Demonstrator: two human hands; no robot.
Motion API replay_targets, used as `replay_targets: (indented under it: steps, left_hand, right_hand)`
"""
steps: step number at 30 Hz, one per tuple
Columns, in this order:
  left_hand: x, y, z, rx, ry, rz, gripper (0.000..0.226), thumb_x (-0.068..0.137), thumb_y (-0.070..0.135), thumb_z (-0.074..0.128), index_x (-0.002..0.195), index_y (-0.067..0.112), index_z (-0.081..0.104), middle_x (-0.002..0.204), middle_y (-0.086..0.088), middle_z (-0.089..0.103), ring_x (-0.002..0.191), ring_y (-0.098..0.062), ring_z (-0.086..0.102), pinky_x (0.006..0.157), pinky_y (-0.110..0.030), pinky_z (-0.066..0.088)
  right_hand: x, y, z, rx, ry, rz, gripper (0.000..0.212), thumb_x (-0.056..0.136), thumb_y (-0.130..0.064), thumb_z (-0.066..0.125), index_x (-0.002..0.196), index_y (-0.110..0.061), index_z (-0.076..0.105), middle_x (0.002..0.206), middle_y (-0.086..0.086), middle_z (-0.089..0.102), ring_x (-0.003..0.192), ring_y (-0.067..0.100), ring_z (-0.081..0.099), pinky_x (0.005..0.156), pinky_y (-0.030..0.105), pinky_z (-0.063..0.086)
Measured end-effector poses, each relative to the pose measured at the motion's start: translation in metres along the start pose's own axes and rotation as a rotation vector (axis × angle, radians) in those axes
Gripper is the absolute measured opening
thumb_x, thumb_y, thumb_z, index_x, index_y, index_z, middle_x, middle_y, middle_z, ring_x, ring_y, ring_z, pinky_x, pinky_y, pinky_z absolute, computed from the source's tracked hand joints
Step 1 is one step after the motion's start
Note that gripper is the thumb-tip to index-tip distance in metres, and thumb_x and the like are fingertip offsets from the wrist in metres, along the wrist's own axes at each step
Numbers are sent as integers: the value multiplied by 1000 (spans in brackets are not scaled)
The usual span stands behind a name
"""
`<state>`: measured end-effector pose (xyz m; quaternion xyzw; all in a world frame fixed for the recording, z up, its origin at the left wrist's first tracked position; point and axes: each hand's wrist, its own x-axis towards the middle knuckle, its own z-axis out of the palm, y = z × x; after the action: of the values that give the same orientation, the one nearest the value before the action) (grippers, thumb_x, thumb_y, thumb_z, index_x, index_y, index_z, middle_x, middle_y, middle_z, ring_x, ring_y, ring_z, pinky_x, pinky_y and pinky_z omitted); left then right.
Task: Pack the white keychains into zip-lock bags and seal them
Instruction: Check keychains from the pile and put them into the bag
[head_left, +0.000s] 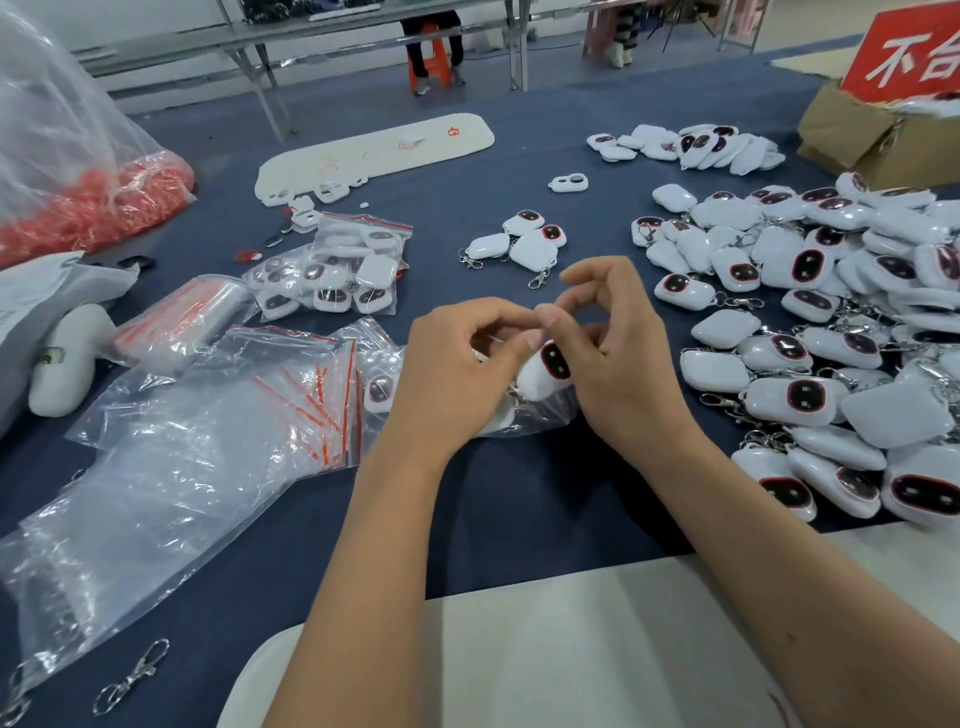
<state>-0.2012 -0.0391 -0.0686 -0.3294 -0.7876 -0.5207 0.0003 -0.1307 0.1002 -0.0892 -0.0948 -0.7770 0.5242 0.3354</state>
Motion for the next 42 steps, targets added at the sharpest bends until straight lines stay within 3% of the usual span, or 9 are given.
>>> replay_targets:
  steps: [3,5,7,11,14,17,22,26,42]
  left_hand:
    - [1,0,-2,-65,-54,-27,12,90,11,78,100,17,80,79,5,73,74,-12,67,75,-29,56]
    - [2,0,-3,-67,-96,-36,15,91,12,78,105,17,78,79,2,72,76,-22,68,79,-33,56]
    - [2,0,-3,-62,-130,-35,17,92,12,76,108,17,76,82,0,73,79,-30,69,80,-37,58]
    - [0,1,-2,-88,-179,-66,15,89,12,77,104,15,77,86,-5,74,73,-32,68,82,-50,62]
    - [1,0,-2,-112,-201,-93,15,83,21,81,97,14,78,83,-6,74,68,-16,64,80,-49,62]
    - [1,0,-3,-167,-201,-114,15,82,16,87,93,11,79,83,-12,76,69,-22,65,75,-45,61]
    - [0,-4,-2,-316,-23,-182,13,83,2,84,94,6,78,84,-16,76,71,-24,71,68,-36,63]
    - [1,-6,-3,-364,34,-213,12,84,-3,80,88,8,76,76,-10,75,70,-18,71,66,-32,62]
    - [1,-9,-3,-342,77,-177,11,87,6,80,96,9,76,90,-13,77,83,-25,71,82,-49,63]
  right_hand:
    - [3,2,-2,75,91,80,21,97,-30,75,107,-19,59,88,-12,67,78,11,68,77,35,59]
    - [4,3,-3,143,128,146,19,96,-29,77,100,-21,61,93,1,70,87,23,71,87,47,59]
    - [5,4,-3,161,154,185,20,94,-30,79,97,-20,62,93,9,71,84,29,71,85,51,60]
    - [5,6,-2,67,197,159,23,92,-30,81,85,-17,64,81,3,72,74,23,69,80,46,60]
    - [4,7,-2,5,223,121,25,92,-29,81,81,-15,64,76,0,71,70,22,69,76,42,59]
    - [4,8,-2,34,208,119,25,95,-31,77,82,-13,65,74,0,71,68,18,70,74,40,59]
    - [7,6,-1,287,37,241,35,108,-32,59,86,-8,72,71,-4,71,64,11,65,60,28,55]
    - [4,5,-2,285,-106,192,38,110,-28,54,90,-5,77,77,9,75,68,16,66,60,29,54]
    - [3,2,-3,278,-176,132,20,105,-12,61,98,-13,79,76,-6,74,65,4,61,60,18,51]
